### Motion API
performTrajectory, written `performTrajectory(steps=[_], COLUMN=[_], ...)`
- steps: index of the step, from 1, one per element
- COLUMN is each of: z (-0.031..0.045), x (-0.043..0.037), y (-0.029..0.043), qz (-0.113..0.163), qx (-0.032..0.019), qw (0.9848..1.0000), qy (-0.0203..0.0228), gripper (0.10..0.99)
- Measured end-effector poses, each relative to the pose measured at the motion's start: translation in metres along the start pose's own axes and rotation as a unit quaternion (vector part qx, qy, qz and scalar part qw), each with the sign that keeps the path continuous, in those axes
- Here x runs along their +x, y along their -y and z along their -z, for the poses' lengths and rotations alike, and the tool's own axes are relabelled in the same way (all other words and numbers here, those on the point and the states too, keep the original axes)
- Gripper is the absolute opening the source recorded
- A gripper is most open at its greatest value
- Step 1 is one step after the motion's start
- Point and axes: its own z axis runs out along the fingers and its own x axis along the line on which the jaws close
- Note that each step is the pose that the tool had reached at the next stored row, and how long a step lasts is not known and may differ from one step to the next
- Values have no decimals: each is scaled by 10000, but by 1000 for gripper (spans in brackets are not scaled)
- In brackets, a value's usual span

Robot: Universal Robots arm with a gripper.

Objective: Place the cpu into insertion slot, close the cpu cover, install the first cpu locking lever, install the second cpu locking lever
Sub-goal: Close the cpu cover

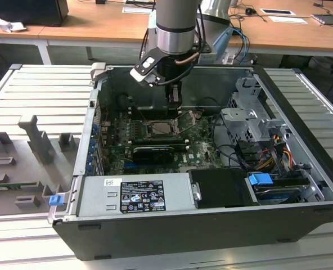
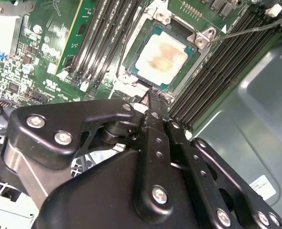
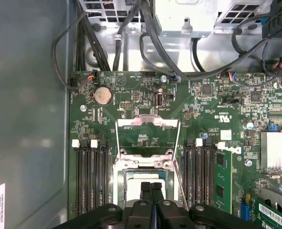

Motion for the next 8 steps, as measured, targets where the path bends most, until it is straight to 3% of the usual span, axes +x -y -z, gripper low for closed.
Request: performTrajectory(steps=[8], z=[-5], x=[0], y=[-114], qz=[0], qx=[11], qw=[10000], qy=[0], gripper=[106])
